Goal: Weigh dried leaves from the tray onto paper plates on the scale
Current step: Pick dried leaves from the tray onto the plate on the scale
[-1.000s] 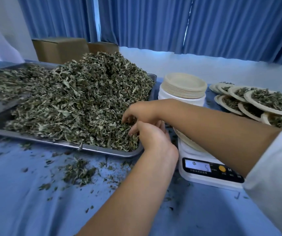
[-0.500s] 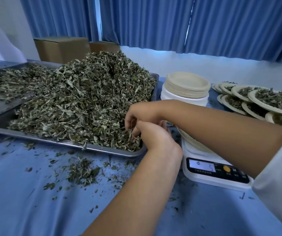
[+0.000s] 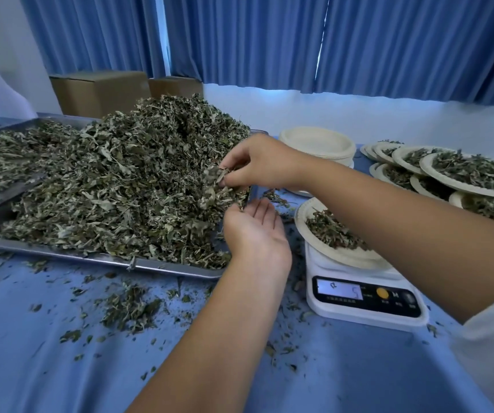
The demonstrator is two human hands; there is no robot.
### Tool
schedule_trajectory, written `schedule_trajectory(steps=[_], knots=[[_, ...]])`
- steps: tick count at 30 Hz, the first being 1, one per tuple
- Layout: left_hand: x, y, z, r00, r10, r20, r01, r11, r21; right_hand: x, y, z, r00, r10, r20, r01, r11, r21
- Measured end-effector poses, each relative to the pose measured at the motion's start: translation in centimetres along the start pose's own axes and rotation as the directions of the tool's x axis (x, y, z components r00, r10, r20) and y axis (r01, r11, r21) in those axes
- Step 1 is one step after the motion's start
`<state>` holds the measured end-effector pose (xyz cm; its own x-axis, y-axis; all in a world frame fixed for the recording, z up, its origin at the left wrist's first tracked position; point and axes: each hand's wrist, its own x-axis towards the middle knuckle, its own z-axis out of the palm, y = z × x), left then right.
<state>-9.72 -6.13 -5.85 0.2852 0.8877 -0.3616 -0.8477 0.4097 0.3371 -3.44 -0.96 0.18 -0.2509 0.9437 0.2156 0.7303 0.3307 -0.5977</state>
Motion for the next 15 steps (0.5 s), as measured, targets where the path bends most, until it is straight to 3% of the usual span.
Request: schedule_trajectory(steps=[4, 9, 15], knots=[[0.0, 0.0, 0.2, 1.0, -0.005, 0.008, 0.006, 0.999, -0.052, -0.7, 0.6, -0.7, 0.995, 0.087, -0.056, -0.075, 0.979, 0.187], [-0.2, 0.1, 0.3, 1.0, -0.004, 0.002, 0.004, 0.999, -0.049, -1.9, 1.2, -1.9, 0.97, 0.212, -0.119, -0.138, 0.883, 0.448], [-0.2, -0.1, 0.1, 1.0, 0.013, 0.012, -0.013, 1.0, -0.004, -6.6, 2.6, -5.2, 0.946, 0.273, -0.175, -0.16, 0.863, 0.479]])
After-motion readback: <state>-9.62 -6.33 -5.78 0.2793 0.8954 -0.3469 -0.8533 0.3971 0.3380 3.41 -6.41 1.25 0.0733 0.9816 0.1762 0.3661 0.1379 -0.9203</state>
